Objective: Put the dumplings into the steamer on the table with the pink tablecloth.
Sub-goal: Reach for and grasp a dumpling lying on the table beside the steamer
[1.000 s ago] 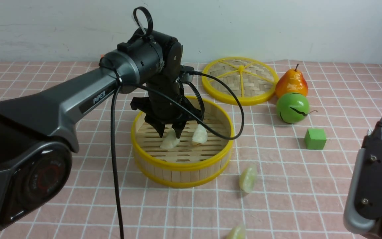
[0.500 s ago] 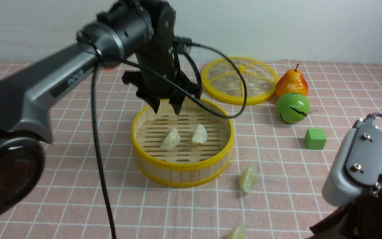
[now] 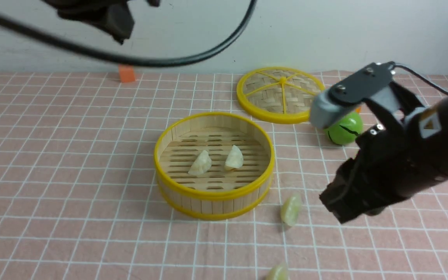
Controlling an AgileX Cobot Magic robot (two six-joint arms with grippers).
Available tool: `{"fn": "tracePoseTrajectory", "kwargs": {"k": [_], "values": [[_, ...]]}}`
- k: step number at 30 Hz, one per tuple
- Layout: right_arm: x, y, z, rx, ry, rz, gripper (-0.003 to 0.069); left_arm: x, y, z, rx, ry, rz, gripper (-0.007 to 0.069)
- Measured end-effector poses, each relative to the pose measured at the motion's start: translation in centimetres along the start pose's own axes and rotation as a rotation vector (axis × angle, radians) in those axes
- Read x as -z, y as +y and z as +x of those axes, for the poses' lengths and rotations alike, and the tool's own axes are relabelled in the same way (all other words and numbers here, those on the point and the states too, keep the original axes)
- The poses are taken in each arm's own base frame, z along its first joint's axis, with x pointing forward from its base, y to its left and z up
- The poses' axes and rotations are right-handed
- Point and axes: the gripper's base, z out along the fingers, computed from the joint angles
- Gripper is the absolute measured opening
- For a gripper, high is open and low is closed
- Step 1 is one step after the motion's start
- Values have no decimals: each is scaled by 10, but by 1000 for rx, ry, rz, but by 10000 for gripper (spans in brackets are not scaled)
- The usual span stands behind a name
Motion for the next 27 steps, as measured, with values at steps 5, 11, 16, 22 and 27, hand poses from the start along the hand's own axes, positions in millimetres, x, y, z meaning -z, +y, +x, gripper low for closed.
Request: {"fn": "tracePoseTrajectory", "kwargs": {"k": [5, 11, 16, 22, 27], "values": [[-49, -18, -13, -68, 93, 103, 314, 26, 9, 57, -1, 52, -2, -14], [-111, -46, -20, -280, 111, 169, 570, 26, 18, 125, -5, 115, -2, -14], [-146, -62, -18, -365, 99, 174, 644, 28, 21, 157, -1, 122, 8, -14], [-186, -70, -17, -388, 61, 169, 588, 21, 25, 183, -8, 159, -4, -14], [-201, -73, -16, -388, 64, 171, 484, 19, 25, 185, -9, 173, -8, -14]]}}
